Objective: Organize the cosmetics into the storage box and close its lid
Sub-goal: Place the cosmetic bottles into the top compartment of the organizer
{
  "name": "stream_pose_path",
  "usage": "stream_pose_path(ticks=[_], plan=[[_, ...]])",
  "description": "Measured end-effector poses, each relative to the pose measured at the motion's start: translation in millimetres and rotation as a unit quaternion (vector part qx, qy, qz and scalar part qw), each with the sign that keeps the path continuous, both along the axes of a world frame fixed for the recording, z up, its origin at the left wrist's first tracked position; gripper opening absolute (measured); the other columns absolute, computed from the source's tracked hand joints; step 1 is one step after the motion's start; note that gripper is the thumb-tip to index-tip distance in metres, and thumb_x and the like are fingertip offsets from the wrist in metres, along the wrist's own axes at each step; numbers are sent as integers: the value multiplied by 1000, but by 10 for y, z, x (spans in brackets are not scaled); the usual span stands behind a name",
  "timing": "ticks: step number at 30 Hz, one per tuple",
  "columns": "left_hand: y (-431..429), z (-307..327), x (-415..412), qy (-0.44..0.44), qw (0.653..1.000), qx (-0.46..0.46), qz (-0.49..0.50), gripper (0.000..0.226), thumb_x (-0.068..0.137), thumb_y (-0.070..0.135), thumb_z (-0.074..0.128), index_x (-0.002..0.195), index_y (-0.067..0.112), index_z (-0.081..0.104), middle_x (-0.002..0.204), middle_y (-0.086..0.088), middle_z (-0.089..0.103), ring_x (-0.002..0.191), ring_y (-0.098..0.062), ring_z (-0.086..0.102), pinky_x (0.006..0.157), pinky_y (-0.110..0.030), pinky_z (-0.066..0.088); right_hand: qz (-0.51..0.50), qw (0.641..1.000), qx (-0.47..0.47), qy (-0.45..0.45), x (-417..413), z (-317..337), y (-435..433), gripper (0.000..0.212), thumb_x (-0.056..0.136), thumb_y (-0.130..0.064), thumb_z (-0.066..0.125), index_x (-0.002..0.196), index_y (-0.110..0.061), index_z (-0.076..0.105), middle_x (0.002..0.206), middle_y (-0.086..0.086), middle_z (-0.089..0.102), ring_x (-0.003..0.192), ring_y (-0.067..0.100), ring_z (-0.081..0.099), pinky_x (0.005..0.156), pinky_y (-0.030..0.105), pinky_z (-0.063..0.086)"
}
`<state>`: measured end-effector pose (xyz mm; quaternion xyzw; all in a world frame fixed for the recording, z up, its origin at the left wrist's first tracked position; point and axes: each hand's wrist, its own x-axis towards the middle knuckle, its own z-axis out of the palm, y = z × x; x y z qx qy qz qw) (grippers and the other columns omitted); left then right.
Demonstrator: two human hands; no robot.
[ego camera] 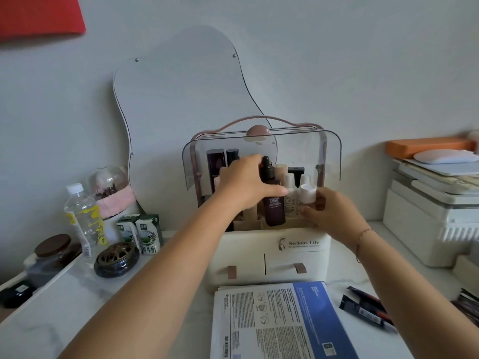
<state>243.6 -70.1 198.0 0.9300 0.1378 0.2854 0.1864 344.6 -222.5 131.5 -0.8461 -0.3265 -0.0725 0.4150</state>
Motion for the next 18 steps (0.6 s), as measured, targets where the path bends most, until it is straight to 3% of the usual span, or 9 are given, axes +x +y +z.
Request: stream_pose_path(ticks=[7,11,14,16,18], plan=[[-117,-210,300,80,995,-26,-61,73,65,38,83,127,13,52,130,-5,57,118,-25,53,92,-35,44,21,999,43,14,-82,-67,-78,23,80,-24,68,101,-16,62,91,1,68,87,18,64,82,36,54],[-108,-278,367,69,994,-60,-56,67,66,39,82,122,13,56,124,-4,61,114,-24,55,95,-37,46,15,998,62,16,-111,-113,-91,24,81,-23,68,103,-20,60,95,2,67,91,19,63,83,36,54],[-108,-304,359,62,994,-70,-60,53,68,38,82,110,15,59,112,0,63,104,-20,58,84,-33,48,10,997,77,12,-160,-141,-91,23,81,-21,68,101,-24,57,95,0,65,92,19,61,72,25,49],[-131,-311,302,51,995,-65,-62,53,71,35,80,115,18,57,111,3,61,104,-17,58,80,-26,43,1,997,79,16,-205,-161,-89,24,80,-20,68,101,-23,56,100,2,63,94,21,59,71,24,47],[-195,-329,158,1,995,-60,-76,61,74,32,78,128,23,50,123,4,59,113,-12,55,86,-21,39,-27,996,81,18,-287,-209,-113,37,81,-20,68,114,-15,54,114,6,57,104,23,56,81,28,47]])
